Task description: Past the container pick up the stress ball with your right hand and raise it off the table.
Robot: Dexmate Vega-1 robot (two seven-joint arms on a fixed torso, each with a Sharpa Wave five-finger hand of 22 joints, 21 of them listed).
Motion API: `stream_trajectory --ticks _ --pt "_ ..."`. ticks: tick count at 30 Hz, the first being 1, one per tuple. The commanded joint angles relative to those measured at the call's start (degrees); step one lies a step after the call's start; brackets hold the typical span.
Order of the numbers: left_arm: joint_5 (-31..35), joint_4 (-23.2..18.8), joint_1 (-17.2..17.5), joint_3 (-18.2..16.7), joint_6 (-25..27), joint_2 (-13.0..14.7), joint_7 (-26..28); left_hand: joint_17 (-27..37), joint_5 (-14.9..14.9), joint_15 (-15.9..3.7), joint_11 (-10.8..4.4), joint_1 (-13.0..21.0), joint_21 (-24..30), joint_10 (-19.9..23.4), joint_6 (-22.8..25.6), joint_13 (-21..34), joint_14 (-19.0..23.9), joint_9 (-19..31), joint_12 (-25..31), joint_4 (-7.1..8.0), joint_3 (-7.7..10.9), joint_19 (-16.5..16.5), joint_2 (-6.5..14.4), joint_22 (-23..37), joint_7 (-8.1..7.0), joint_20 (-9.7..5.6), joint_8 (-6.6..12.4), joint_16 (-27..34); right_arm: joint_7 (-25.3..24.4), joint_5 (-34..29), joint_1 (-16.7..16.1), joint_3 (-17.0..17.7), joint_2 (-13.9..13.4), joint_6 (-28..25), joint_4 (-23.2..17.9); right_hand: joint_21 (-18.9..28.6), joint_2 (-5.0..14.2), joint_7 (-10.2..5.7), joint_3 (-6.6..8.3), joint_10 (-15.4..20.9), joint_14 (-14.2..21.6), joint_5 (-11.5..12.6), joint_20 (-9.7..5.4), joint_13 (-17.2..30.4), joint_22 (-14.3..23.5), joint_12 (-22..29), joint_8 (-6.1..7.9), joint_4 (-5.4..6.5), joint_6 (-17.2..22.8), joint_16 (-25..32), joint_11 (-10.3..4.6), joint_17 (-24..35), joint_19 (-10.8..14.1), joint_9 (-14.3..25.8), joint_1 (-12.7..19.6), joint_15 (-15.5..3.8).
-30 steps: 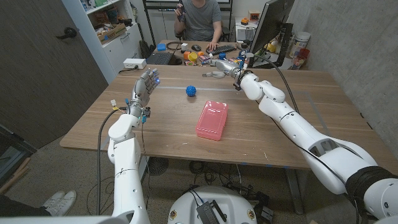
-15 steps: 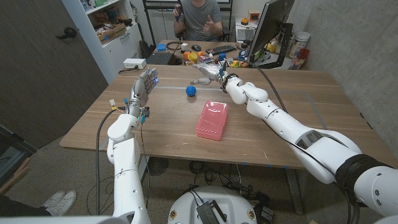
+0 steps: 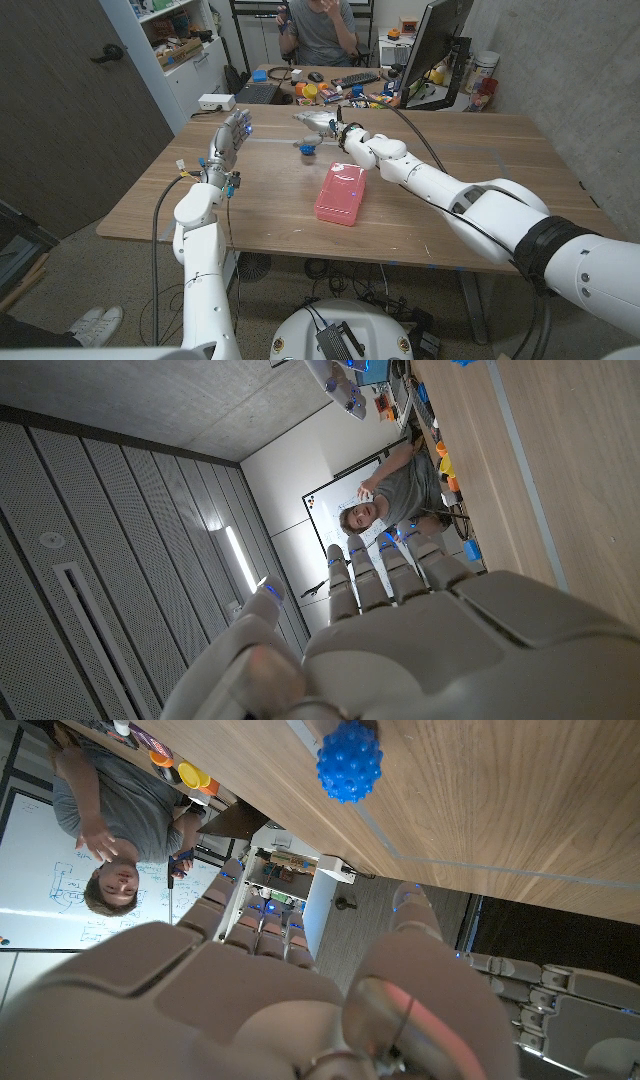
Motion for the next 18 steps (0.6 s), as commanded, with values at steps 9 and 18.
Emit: stream_trajectory --ticks 9,18 --pt "0.3 -0.39 0.54 0.41 -0.07 0.82 1.13 0.17 0.02 -3.97 -0.04 -0.01 0.13 0.46 0.27 0.25 -0.2 0.26 0.41 -0.07 0.56 -0.12 0.58 0.14 0.02 -1.4 -0.13 0.4 8.99 33.33 12.35 -31.91 5.84 -17.79 13.12 0.39 -0.1 -0.59 -0.35 3.97 4.53 1.95 -1.55 0.21 0.19 1.57 1.14 -0.03 3.43 1.15 -1.08 0.1 3.29 0.17 2.88 -1.88" --pt "0.28 -0.52 0.87 0.6 -0.19 0.95 0.99 0.17 0.01 -3.95 -0.03 0.01 0.13 0.54 0.28 0.25 -0.19 0.26 0.42 -0.13 0.61 -0.12 0.59 0.14 0.03 -1.4 -0.16 0.41 10.8 39.53 13.48 -37.71 6.22 -20.41 13.12 0.75 0.45 -0.82 0.16 5.51 7.14 3.11 -2.49 0.19 0.24 1.93 1.44 -0.41 5.05 1.52 -1.58 0.06 5.39 0.17 5.56 -3.06"
